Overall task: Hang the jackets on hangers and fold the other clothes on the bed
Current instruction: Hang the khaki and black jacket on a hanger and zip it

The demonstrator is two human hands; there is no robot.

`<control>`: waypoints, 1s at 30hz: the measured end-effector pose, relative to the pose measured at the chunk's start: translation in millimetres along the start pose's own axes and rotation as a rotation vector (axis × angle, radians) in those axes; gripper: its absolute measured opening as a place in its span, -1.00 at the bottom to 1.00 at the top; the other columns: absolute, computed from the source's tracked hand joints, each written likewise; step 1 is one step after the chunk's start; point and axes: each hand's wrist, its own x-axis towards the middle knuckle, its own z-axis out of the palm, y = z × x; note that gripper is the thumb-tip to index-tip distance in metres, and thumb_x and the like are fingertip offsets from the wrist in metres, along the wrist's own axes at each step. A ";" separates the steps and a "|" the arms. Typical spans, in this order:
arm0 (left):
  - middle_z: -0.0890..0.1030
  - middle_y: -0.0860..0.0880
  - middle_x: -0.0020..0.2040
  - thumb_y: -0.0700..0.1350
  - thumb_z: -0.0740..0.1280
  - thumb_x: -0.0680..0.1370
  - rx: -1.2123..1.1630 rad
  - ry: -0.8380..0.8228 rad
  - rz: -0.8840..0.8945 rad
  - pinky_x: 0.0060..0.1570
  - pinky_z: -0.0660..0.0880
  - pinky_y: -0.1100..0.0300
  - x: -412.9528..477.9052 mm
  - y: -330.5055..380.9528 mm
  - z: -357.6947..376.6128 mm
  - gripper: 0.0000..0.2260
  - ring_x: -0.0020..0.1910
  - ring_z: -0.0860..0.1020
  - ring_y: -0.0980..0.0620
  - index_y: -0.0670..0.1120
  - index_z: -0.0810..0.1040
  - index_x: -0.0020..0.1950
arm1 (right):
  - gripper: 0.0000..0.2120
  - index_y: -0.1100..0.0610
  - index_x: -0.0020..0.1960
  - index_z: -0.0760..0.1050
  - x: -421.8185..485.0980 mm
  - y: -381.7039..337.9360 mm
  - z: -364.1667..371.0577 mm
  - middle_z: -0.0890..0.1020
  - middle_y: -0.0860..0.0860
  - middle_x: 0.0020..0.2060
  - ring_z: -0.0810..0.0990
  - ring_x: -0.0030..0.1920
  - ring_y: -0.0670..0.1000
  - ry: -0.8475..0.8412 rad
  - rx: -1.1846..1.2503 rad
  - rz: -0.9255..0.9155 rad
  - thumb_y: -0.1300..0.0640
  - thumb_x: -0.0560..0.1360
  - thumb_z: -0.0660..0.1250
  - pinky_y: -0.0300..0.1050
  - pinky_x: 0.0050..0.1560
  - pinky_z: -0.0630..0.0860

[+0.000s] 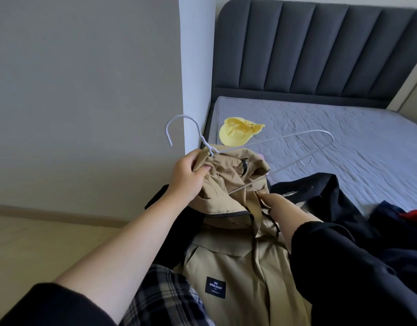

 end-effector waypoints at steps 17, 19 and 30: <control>0.61 0.05 -0.18 -0.31 0.28 0.52 0.351 0.030 -0.089 -0.11 0.42 0.20 19.9 -40.3 -35.5 -0.74 -0.12 0.57 0.01 0.07 0.52 -0.04 | -0.80 0.07 -0.21 0.37 7.3 -78.0 -105.5 0.52 0.06 -0.06 0.52 -0.25 -0.03 0.308 0.404 -0.363 0.19 0.59 0.23 -0.11 -0.06 0.53; 0.58 0.09 -0.20 -0.29 0.28 0.53 0.419 0.018 -0.101 -0.14 0.38 0.17 21.6 -44.6 -34.9 -0.74 -0.12 0.54 -0.06 0.10 0.49 -0.06 | -0.82 0.12 -0.20 0.39 3.5 -84.5 -119.2 0.54 0.07 -0.15 0.53 -0.27 -0.03 0.315 0.466 -0.379 0.21 0.59 0.23 -0.05 -0.08 0.55; 0.60 0.10 -0.22 -0.31 0.24 0.54 0.360 0.210 -0.206 -0.25 0.36 0.22 16.8 -38.0 -27.6 -0.85 -0.19 0.54 0.02 -0.08 0.51 -0.08 | -0.85 0.14 -0.15 0.42 -12.7 -91.7 -119.0 0.56 0.05 -0.22 0.55 -0.23 0.01 0.266 0.530 -0.356 0.21 0.60 0.21 0.05 -0.25 0.56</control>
